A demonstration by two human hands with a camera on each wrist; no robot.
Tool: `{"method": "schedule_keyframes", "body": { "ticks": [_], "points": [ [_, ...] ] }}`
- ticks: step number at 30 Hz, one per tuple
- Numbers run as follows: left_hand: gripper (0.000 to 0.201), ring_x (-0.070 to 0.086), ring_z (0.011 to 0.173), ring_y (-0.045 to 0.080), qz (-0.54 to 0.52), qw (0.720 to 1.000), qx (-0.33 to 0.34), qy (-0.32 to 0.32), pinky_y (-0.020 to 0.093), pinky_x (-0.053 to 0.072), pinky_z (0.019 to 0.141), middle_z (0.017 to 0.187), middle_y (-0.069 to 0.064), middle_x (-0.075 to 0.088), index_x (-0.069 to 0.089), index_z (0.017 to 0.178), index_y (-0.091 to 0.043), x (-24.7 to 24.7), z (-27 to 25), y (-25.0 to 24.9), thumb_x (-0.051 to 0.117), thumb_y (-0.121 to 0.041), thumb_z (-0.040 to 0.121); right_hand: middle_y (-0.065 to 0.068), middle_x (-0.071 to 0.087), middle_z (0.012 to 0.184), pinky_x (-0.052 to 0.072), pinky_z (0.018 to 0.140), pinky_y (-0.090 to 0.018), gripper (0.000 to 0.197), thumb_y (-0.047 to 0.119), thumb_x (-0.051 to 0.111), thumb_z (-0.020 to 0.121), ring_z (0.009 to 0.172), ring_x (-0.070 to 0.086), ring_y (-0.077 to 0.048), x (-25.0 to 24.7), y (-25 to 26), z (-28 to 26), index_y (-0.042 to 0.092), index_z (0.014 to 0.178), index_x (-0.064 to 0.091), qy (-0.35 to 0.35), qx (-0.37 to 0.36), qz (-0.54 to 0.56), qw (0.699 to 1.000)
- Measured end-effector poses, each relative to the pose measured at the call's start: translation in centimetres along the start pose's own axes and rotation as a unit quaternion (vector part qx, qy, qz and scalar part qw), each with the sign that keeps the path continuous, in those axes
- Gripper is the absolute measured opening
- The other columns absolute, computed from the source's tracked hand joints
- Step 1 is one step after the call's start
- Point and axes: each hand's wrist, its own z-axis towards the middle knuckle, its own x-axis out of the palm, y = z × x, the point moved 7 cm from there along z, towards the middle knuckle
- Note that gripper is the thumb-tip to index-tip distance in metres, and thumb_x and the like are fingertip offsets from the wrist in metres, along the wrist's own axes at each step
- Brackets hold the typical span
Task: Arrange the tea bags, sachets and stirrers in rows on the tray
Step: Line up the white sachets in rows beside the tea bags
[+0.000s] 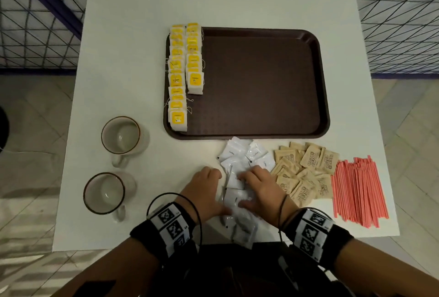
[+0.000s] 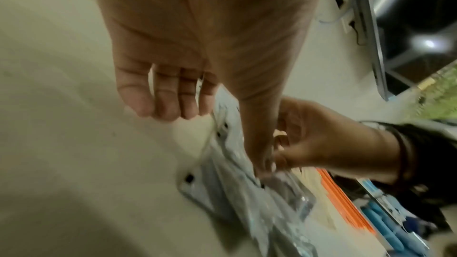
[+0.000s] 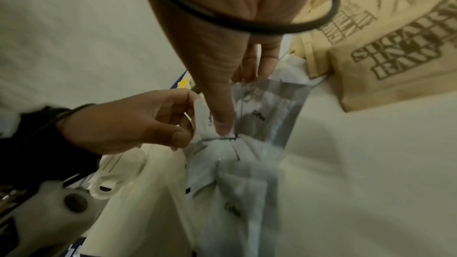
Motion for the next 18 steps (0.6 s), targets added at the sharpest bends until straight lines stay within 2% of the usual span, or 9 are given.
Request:
{"method": "schedule_keyframes", "body": {
  "ticks": [2, 5, 7, 9, 11, 13, 16, 18],
  "points": [
    [0.076, 0.044, 0.109, 0.022, 0.014, 1.000, -0.003, -0.026, 0.035, 0.039, 0.094, 0.118, 0.003, 0.042, 0.043, 0.117, -0.014, 0.6, 0.1, -0.6, 0.077, -0.053, 0.061, -0.008, 0.052, 0.108, 0.050, 0.080, -0.039, 0.068, 0.033, 0.081, 0.059, 0.092, 0.053, -0.026, -0.2, 0.1, 0.0, 0.017, 0.117, 0.048, -0.021, -0.017, 0.002, 1.000],
    [0.056, 0.044, 0.107, 0.024, -0.005, 0.998, -0.016, -0.059, 0.037, 0.041, 0.091, 0.114, 0.003, 0.045, 0.047, 0.109, -0.014, 0.6, 0.5, -0.9, 0.072, -0.045, 0.070, -0.007, 0.053, 0.106, 0.046, 0.083, -0.033, 0.061, 0.039, 0.076, 0.065, 0.094, 0.051, -0.021, -1.2, 0.1, 0.0, 0.015, 0.115, 0.051, -0.045, -0.037, 0.023, 0.998],
    [0.048, 0.045, 0.106, 0.025, -0.015, 0.998, -0.022, -0.063, 0.037, 0.041, 0.090, 0.111, 0.003, 0.046, 0.049, 0.104, -0.015, 0.6, 0.9, -0.7, 0.073, -0.039, 0.070, -0.007, 0.055, 0.103, 0.041, 0.083, -0.026, 0.056, 0.046, 0.071, 0.070, 0.094, 0.049, -0.017, -2.3, 0.2, -0.5, 0.016, 0.112, 0.053, -0.065, -0.049, 0.050, 0.995],
    [0.047, 0.047, 0.102, 0.024, -0.033, 0.997, -0.021, -0.060, 0.037, 0.042, 0.089, 0.107, 0.002, 0.047, 0.050, 0.100, -0.017, 0.5, 1.0, -0.5, 0.077, -0.037, 0.067, -0.006, 0.056, 0.101, 0.041, 0.081, -0.027, 0.047, 0.045, 0.070, 0.073, 0.092, 0.050, -0.018, -2.8, 0.4, -1.5, 0.018, 0.109, 0.055, -0.063, -0.083, 0.048, 0.993],
    [0.049, 0.047, 0.100, 0.022, -0.040, 0.998, -0.015, -0.046, 0.035, 0.043, 0.088, 0.102, -0.002, 0.045, 0.052, 0.098, -0.018, 0.5, 1.1, -0.2, 0.080, -0.038, 0.063, -0.002, 0.058, 0.100, 0.044, 0.077, -0.033, 0.037, 0.044, 0.070, 0.077, 0.088, 0.053, -0.020, -2.2, 0.9, -2.7, 0.023, 0.105, 0.059, -0.024, -0.140, 0.005, 0.990],
    [0.051, 0.047, 0.099, 0.021, -0.026, 0.999, -0.013, -0.029, 0.032, 0.042, 0.087, 0.098, -0.004, 0.042, 0.054, 0.096, -0.019, 0.7, 1.1, 0.1, 0.081, -0.041, 0.059, 0.002, 0.057, 0.100, 0.043, 0.073, -0.030, 0.032, 0.049, 0.063, 0.079, 0.087, 0.052, -0.019, -0.8, 1.4, -3.8, 0.029, 0.103, 0.062, 0.027, -0.194, -0.041, 0.980],
    [0.059, 0.045, 0.098, 0.021, 0.023, 1.000, -0.007, -0.013, 0.033, 0.042, 0.087, 0.103, -0.001, 0.043, 0.053, 0.099, -0.018, 1.0, 0.7, 0.4, 0.082, -0.045, 0.055, 0.003, 0.059, 0.103, 0.038, 0.073, -0.029, 0.043, 0.063, 0.046, 0.076, 0.091, 0.051, -0.019, 1.6, 1.8, -4.1, 0.036, 0.107, 0.056, 0.100, -0.231, -0.146, 0.957],
    [0.060, 0.044, 0.102, 0.022, 0.084, 0.996, 0.010, 0.005, 0.035, 0.042, 0.088, 0.110, 0.001, 0.042, 0.051, 0.104, -0.018, 1.3, 0.5, 0.0, 0.081, -0.044, 0.059, 0.005, 0.059, 0.106, 0.031, 0.075, -0.031, 0.049, 0.061, 0.053, 0.068, 0.095, 0.045, -0.017, 2.7, 1.9, -3.5, 0.037, 0.110, 0.054, 0.122, -0.232, -0.212, 0.941]
  ]
}}
